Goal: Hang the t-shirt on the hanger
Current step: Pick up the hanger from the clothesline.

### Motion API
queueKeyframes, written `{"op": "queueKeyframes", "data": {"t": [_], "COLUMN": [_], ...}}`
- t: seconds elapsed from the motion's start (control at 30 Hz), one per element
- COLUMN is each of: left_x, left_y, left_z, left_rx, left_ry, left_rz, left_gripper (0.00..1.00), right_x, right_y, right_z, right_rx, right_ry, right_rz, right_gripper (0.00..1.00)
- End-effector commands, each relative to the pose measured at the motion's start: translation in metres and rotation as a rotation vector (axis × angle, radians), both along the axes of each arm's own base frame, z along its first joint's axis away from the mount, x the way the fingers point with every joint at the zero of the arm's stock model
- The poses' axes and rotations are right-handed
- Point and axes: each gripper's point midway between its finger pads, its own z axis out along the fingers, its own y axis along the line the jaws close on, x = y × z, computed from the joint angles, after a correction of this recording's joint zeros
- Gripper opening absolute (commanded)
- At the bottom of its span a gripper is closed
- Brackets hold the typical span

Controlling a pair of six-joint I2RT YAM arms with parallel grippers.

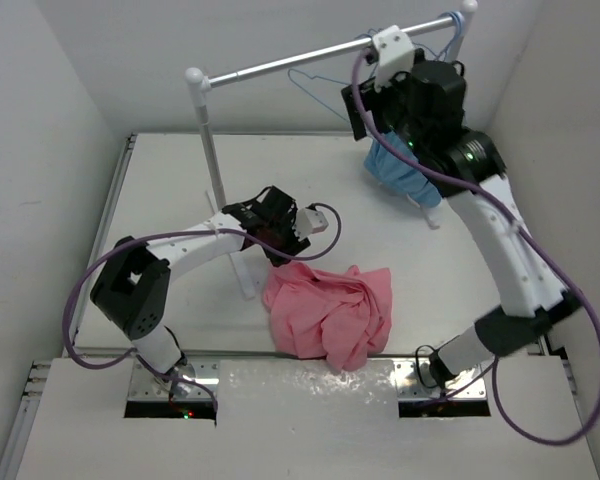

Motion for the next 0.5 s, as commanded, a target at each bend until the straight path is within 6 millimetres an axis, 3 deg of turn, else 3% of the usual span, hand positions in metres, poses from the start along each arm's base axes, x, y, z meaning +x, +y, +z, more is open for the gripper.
{"op": "queueKeyframes", "data": {"t": [0.0, 0.13, 0.27, 0.3, 0.33, 0.37, 0.4, 0.43, 0.47], "left_x": [0.006, 0.005, 0.003, 0.003, 0.003, 0.002, 0.003, 0.003, 0.004], "left_y": [0.002, 0.008, 0.012, 0.013, 0.013, 0.013, 0.014, 0.015, 0.016], "left_z": [0.016, 0.016, 0.015, 0.015, 0.016, 0.016, 0.016, 0.016, 0.018], "left_rx": [-0.041, -0.038, -0.027, -0.026, -0.029, -0.027, -0.022, -0.02, -0.018], "left_ry": [-0.056, -0.069, -0.083, -0.084, -0.086, -0.083, -0.086, -0.089, -0.096], "left_rz": [-0.003, -0.001, 0.001, 0.001, 0.001, 0.0, 0.0, 0.003, 0.008], "left_gripper": [0.44, 0.44, 0.44, 0.45, 0.45, 0.45, 0.45, 0.45, 0.45], "right_x": [0.045, 0.074, 0.088, 0.088, 0.091, 0.091, 0.091, 0.088, 0.086], "right_y": [-0.003, -0.011, -0.016, -0.007, -0.01, -0.01, -0.006, -0.004, -0.002], "right_z": [0.003, -0.012, -0.04, -0.046, -0.049, -0.053, -0.063, -0.06, -0.073], "right_rx": [-0.108, -0.119, -0.124, -0.115, -0.105, -0.1, -0.096, -0.092, -0.11], "right_ry": [-0.023, -0.003, 0.043, 0.054, 0.06, 0.066, 0.087, 0.075, 0.095], "right_rz": [-0.043, -0.075, -0.067, -0.005, 0.013, 0.027, 0.067, 0.084, 0.112], "right_gripper": [0.93, 0.91, 0.87, 0.84, 0.78, 0.62, 0.55, 0.5, 0.46]}}
